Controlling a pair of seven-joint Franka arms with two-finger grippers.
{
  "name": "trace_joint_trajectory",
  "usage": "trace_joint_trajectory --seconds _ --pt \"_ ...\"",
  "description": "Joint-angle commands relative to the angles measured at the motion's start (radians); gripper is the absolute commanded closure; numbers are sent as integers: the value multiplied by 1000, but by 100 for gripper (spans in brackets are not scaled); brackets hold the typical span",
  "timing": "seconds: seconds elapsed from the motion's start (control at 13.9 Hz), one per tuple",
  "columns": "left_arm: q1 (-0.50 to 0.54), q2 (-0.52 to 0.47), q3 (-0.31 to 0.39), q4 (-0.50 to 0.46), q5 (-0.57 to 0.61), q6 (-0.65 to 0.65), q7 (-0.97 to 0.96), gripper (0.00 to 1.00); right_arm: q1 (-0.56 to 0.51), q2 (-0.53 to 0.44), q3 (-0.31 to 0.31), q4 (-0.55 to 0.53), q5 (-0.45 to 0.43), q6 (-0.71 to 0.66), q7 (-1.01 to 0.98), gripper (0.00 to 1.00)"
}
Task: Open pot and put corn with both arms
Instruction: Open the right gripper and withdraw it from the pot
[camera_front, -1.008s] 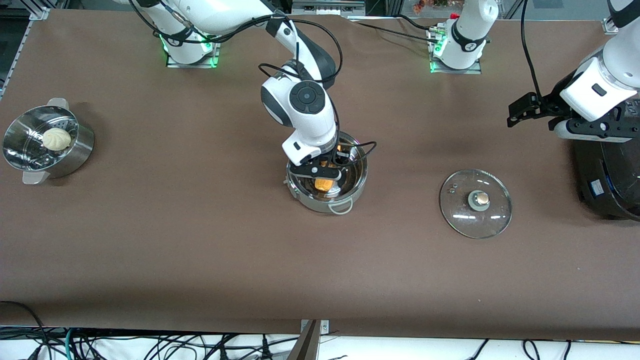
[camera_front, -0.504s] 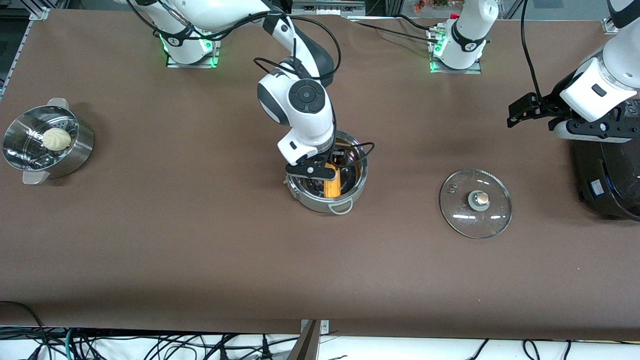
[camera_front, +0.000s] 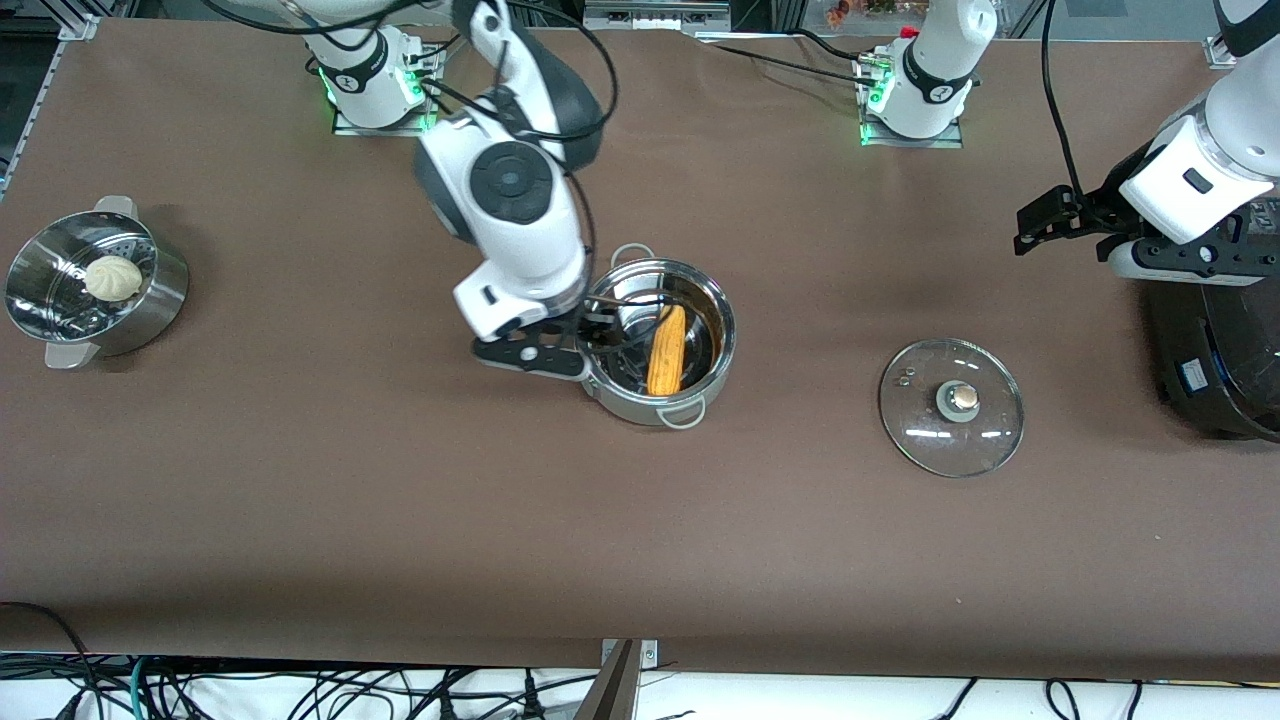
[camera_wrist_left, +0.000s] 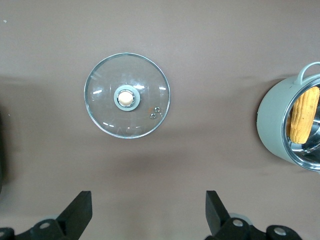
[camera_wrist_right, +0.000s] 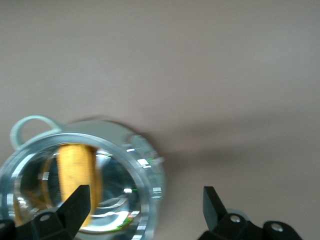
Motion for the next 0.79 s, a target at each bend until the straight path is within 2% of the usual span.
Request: trace_joint_trajectory --seconds 0.0,0.14,0.36,0.72 --pt "-7 8 7 19 -12 -9 14 0 -82 -76 4 -18 -2 -108 -155 0" --pt "-5 8 7 20 -12 -14 14 0 -144 -136 3 -32 8 -152 -255 0" --pt "-2 8 12 24 -12 -29 17 0 -242 -274 -5 -147 34 -187 -414 0" --pt "-2 8 10 27 -12 -31 15 0 -506 -425 56 -233 33 -255 -742 0"
